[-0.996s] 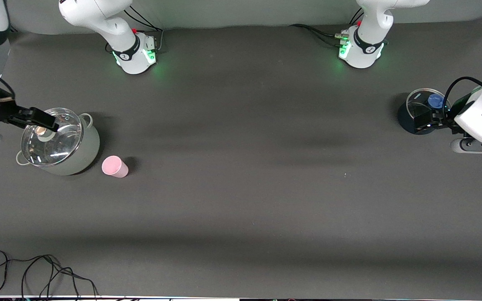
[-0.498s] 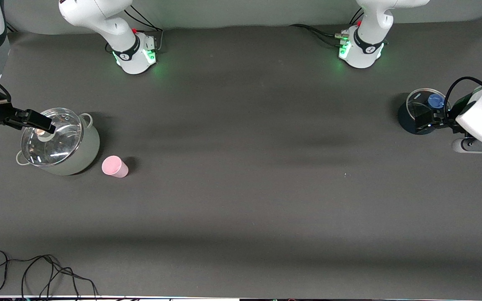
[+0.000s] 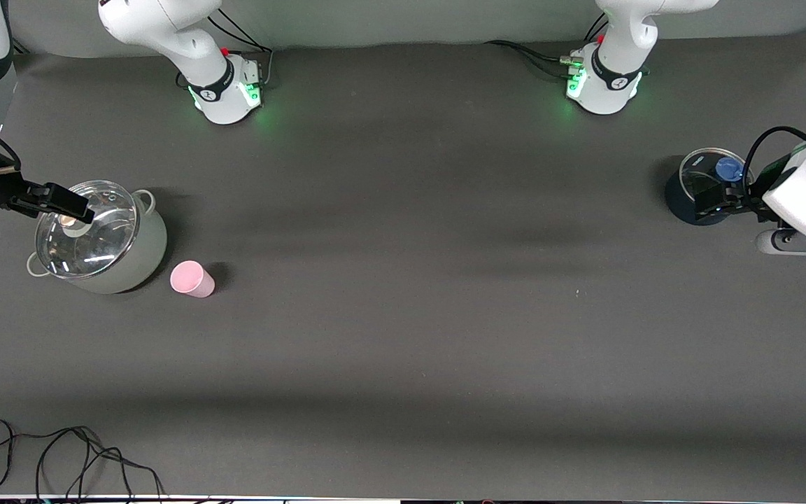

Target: Transfer pink cup from left to right arm

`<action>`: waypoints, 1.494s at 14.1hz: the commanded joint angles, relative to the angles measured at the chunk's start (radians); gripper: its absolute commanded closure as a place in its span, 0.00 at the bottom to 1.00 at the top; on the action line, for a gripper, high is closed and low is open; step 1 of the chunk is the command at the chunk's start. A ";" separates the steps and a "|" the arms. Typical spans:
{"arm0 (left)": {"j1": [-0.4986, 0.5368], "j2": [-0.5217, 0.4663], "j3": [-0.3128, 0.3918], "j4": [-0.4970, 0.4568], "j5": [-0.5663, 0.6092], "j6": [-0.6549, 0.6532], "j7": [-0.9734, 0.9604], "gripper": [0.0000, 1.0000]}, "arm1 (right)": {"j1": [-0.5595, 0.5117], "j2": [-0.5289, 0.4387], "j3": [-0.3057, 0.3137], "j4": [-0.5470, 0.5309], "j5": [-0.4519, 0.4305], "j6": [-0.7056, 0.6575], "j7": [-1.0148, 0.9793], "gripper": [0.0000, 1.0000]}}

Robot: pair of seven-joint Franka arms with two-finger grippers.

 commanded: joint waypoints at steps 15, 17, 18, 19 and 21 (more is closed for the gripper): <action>-0.002 -0.013 0.004 -0.004 -0.007 0.013 0.008 0.00 | -0.427 0.072 0.442 0.141 -0.019 0.004 -0.068 0.00; -0.002 -0.013 0.002 -0.004 -0.007 0.012 0.008 0.00 | -0.427 0.101 0.435 0.178 -0.017 0.001 -0.090 0.00; -0.002 -0.013 0.004 -0.004 -0.007 0.012 0.008 0.00 | -0.426 0.101 0.424 0.174 -0.016 -0.002 -0.090 0.00; -0.002 -0.013 0.004 -0.004 -0.007 0.011 0.008 0.00 | -0.424 0.099 0.423 0.174 -0.014 -0.008 -0.089 0.00; 0.000 -0.013 0.004 -0.004 -0.007 0.012 0.008 0.00 | -0.424 0.105 0.423 0.172 -0.014 -0.011 -0.090 0.00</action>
